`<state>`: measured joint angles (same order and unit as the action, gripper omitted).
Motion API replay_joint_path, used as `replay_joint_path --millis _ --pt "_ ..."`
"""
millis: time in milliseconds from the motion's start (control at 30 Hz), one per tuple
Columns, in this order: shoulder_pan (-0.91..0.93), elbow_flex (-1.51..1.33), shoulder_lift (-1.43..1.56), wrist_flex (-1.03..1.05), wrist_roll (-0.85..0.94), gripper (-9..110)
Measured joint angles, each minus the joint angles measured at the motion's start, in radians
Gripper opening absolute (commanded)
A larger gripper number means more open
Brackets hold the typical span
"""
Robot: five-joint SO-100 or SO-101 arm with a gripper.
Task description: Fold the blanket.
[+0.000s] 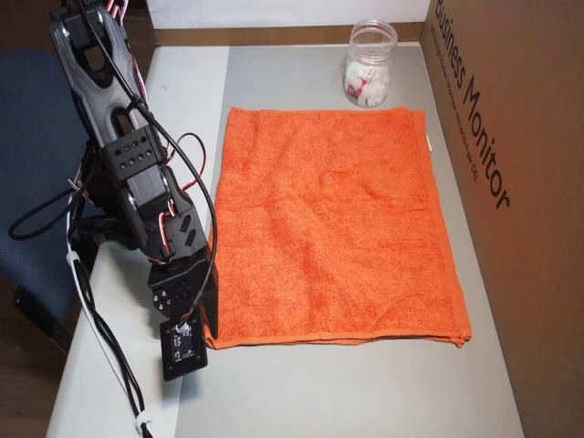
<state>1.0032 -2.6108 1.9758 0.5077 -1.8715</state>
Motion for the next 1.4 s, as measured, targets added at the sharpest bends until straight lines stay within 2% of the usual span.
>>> replay_joint_path --millis 833,1400 --pt "-0.071 0.003 0.399 0.017 -0.002 0" --pt "-0.307 0.132 0.502 0.014 -0.002 0"
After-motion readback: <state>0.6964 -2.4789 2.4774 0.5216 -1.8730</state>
